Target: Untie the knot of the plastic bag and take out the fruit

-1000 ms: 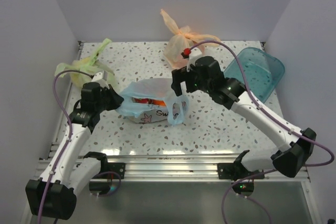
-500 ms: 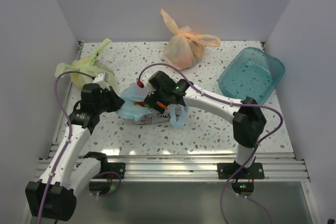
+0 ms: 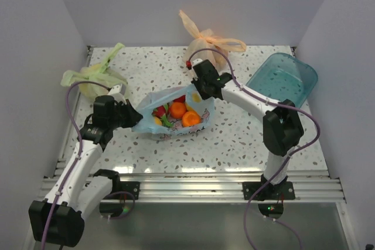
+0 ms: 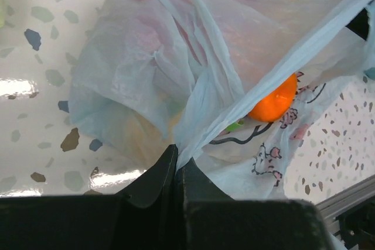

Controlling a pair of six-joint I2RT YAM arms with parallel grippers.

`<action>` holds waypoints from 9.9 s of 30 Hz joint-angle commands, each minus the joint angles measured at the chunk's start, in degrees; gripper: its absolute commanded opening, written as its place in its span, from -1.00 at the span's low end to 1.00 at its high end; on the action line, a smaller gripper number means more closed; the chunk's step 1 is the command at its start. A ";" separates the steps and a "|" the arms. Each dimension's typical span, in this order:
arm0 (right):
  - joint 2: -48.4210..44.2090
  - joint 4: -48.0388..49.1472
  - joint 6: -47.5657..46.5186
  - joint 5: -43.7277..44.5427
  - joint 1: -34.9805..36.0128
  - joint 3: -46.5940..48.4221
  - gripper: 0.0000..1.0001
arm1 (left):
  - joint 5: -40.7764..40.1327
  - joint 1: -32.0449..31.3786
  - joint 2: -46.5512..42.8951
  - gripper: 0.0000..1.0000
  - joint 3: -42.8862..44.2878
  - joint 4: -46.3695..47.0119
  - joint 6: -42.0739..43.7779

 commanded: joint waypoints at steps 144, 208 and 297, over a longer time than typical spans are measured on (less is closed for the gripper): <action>-25.04 8.21 14.40 -21.16 14.26 -23.83 0.20 | 0.37 -5.81 1.02 -1.00 -1.00 2.76 1.29; -19.92 20.97 35.48 -14.93 13.13 -31.92 0.91 | 3.18 -5.81 -3.90 -1.00 -5.48 6.89 7.80; -28.78 3.92 22.93 -10.00 -35.67 -14.52 0.97 | 2.48 -5.81 -3.73 -1.00 -5.40 6.80 7.80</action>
